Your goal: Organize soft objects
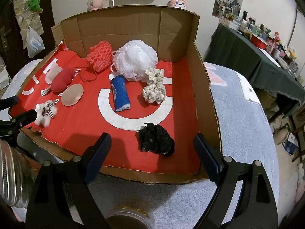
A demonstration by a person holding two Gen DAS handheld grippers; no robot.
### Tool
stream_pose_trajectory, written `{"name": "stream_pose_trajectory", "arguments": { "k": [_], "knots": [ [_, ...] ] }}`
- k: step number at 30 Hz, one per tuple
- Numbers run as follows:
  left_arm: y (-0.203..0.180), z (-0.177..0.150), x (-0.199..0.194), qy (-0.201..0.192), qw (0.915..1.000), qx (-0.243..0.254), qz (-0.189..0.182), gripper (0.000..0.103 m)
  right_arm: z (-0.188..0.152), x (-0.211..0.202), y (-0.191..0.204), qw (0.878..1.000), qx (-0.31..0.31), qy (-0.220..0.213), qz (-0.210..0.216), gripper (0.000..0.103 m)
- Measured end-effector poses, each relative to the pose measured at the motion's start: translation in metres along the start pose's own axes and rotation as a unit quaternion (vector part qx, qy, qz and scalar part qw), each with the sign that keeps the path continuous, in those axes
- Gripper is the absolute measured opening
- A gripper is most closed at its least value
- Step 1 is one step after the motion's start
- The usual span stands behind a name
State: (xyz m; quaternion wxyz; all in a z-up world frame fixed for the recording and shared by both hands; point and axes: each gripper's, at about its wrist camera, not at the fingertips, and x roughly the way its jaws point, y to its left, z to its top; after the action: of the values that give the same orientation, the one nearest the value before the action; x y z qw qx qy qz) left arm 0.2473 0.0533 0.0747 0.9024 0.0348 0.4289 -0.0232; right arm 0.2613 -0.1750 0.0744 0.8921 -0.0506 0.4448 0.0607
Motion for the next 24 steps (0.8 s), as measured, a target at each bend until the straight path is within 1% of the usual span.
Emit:
{"name": "stream_pose_trajectory", "arguments": {
  "k": [24],
  "knots": [
    [-0.0011,-0.0010,-0.0005,-0.001,1.0000,0.000,0.000,0.103,0.0003,-0.0005,0.0004,1.000,0.000,-0.001,0.001,0.088]
  ]
}}
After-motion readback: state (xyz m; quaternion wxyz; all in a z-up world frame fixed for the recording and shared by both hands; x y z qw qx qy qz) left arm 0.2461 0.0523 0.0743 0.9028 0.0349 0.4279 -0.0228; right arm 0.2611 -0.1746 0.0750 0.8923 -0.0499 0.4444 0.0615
